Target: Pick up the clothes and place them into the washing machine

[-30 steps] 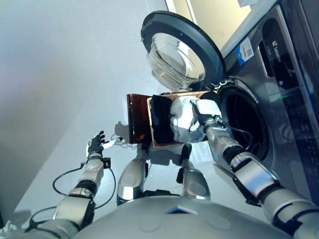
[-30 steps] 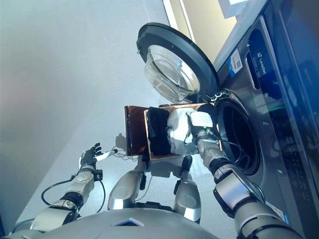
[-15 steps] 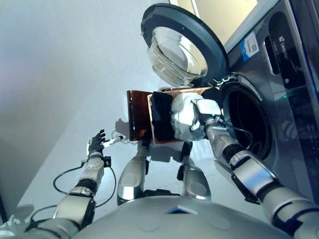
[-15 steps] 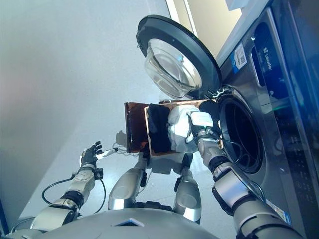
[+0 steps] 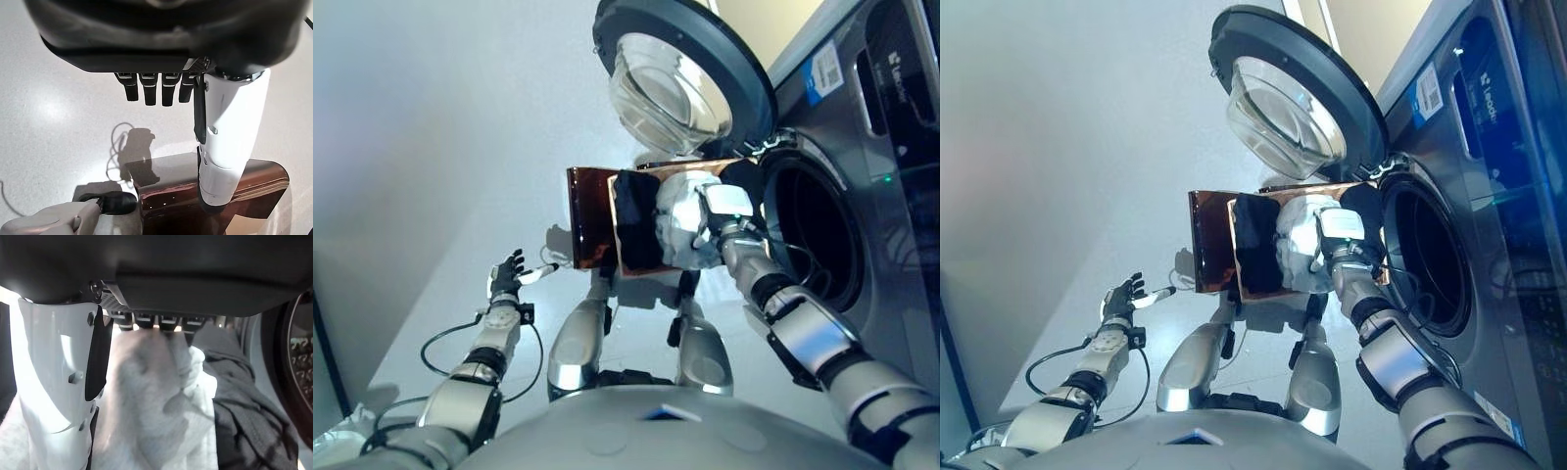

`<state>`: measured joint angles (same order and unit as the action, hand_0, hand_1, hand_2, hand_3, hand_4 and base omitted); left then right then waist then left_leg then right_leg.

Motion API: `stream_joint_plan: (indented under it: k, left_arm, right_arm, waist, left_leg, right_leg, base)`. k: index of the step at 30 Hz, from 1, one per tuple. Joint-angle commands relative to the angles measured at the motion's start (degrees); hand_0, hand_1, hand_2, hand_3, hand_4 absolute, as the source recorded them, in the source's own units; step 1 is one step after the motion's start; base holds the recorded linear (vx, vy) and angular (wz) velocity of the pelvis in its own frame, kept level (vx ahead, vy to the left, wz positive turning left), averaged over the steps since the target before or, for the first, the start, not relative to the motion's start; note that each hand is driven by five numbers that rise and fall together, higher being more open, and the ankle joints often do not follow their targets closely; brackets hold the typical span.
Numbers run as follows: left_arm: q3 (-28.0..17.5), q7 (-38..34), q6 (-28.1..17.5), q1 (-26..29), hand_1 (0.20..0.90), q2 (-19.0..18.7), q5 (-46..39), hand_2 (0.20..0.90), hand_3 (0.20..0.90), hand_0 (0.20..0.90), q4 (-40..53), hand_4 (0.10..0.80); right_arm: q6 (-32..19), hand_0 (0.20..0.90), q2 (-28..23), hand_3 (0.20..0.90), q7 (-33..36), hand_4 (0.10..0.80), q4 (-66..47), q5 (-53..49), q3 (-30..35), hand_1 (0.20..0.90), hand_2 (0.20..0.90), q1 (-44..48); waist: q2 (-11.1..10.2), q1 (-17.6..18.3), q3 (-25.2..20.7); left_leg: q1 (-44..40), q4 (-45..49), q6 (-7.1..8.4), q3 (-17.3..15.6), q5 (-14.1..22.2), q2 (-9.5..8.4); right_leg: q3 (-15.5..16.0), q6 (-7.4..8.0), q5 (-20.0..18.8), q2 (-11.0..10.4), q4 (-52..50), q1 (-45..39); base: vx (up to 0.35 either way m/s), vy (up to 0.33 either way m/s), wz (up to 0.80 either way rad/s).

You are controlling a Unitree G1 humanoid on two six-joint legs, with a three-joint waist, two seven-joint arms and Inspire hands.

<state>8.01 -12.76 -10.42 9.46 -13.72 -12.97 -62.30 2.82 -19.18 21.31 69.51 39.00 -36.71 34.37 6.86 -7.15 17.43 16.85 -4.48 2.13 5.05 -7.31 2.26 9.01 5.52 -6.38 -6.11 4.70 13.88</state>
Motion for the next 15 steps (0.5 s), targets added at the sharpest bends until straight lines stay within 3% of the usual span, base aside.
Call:
stream_joint_plan:
  k: [1,15]
  left_arm:
    - [1.31,-2.96,-1.99,1.99,0.9,-2.21,-0.08,0.9,0.9,0.9,-0.64,0.8]
    - [1.56,-2.94,-1.11,2.27,0.9,-2.06,1.4,0.9,0.9,0.9,-2.19,0.8]
  right_arm:
    - [0.75,0.2,0.46,0.2,0.02,0.3,1.5,0.71,-2.44,0.2,0.2,1.42]
    - [0.73,0.2,0.95,0.2,1.4,0.3,0.98,-1.81,-0.33,0.2,0.2,0.46]
  waist:
    - [-0.3,-0.88,-0.92]
    - [-1.3,-0.32,-1.79]
  left_leg:
    - [1.34,-0.52,3.01,-0.92,-0.71,-0.93]
    - [-0.8,-0.52,2.78,-0.67,0.0,-0.87]
  right_leg:
    - [-3.3,1.47,1.62,-2.79,-8.65,6.32]
    - [-2.92,1.48,2.11,-2.9,-7.96,3.79]
  base:
    - [0.0,0.0,0.0]
    - [0.0,-0.001,0.02]
